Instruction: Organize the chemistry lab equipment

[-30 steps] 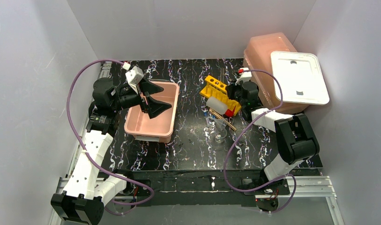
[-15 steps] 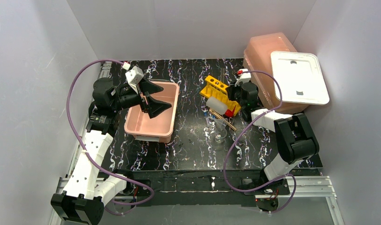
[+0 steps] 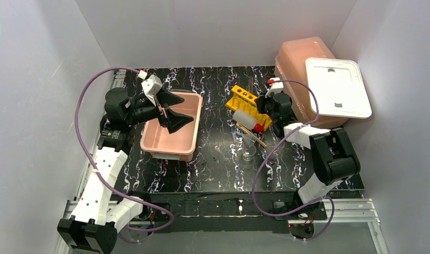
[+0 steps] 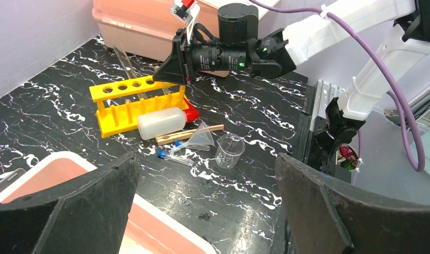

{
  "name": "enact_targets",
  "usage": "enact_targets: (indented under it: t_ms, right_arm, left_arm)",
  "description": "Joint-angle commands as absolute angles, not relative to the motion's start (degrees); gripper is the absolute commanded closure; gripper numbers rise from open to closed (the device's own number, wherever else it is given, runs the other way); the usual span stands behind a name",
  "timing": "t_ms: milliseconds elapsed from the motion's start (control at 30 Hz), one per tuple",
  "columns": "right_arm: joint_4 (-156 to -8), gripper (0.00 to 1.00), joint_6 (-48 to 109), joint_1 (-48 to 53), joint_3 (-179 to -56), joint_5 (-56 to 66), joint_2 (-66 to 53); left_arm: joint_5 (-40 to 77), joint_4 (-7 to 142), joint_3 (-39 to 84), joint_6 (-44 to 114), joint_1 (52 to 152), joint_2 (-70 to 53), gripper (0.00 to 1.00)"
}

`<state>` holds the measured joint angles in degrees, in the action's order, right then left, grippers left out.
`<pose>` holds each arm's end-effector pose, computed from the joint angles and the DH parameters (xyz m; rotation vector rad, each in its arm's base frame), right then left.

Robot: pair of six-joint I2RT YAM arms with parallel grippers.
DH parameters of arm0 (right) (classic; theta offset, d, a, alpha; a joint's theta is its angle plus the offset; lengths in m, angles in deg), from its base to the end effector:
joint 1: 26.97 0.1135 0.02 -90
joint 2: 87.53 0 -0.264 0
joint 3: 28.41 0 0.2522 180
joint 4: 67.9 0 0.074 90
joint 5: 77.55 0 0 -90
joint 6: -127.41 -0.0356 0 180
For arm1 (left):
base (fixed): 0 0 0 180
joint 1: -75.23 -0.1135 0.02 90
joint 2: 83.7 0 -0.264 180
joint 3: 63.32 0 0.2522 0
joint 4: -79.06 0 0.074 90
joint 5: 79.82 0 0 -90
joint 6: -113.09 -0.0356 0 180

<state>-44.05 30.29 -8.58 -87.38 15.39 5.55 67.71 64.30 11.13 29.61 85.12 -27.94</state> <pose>0.3335 0.1089 0.2162 -0.1351 1.7527 0.2801 0.1951 -0.0645 0.4189 0.8603 1.3694 -0.9706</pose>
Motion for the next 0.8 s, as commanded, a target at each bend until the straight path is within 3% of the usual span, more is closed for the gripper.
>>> enact_targets:
  t_ms: [0,767]
  right_arm:
    - [-41.24,0.99,30.27,-8.43,-87.98,14.84,3.96]
    - [-35.52,0.99,28.46,-8.30,-86.46,15.15,3.97]
  left_arm:
    - [67.74,63.92,11.71,28.72,85.32,-28.79,0.02]
    - [68.15,63.12,12.45,28.10,85.32,-28.10,0.02]
